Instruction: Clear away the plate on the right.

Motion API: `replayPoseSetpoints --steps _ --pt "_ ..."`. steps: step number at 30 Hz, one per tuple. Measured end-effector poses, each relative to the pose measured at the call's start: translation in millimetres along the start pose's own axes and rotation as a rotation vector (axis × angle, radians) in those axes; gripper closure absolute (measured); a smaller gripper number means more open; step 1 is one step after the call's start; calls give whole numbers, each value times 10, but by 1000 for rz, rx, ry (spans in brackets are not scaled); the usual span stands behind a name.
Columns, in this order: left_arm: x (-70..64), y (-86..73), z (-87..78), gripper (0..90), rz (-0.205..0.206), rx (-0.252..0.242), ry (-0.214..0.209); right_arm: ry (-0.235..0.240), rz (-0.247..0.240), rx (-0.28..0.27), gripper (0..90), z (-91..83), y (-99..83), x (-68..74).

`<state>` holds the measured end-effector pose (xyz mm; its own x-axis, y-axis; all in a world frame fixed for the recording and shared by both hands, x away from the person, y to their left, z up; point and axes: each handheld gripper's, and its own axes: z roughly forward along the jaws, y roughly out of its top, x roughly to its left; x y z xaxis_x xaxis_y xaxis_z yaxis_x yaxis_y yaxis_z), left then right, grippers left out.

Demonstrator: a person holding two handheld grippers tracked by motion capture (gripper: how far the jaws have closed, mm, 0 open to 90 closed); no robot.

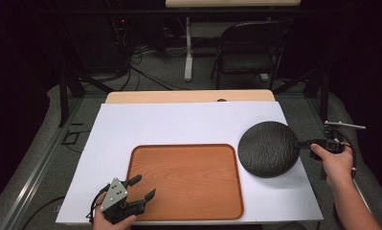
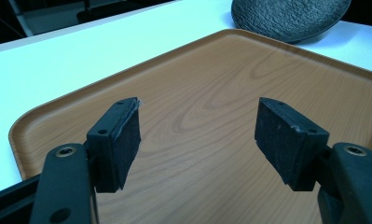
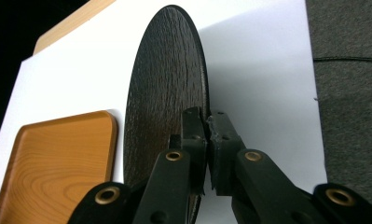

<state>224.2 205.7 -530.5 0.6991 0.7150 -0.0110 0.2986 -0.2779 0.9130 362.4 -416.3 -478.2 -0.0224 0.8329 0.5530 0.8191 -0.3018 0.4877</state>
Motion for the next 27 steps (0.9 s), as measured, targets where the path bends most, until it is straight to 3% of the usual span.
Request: replayPoseSetpoints --steps 6,7,27 --pt "0 -1 1 314 -1 -3 -3 -35 -74 22 875 -26 133 244" --pt "0 -1 0 314 0 -1 -1 -51 -106 33 875 -31 176 334" --pt "-3 -1 -5 313 -1 -4 -6 -145 -271 97 876 39 443 865"
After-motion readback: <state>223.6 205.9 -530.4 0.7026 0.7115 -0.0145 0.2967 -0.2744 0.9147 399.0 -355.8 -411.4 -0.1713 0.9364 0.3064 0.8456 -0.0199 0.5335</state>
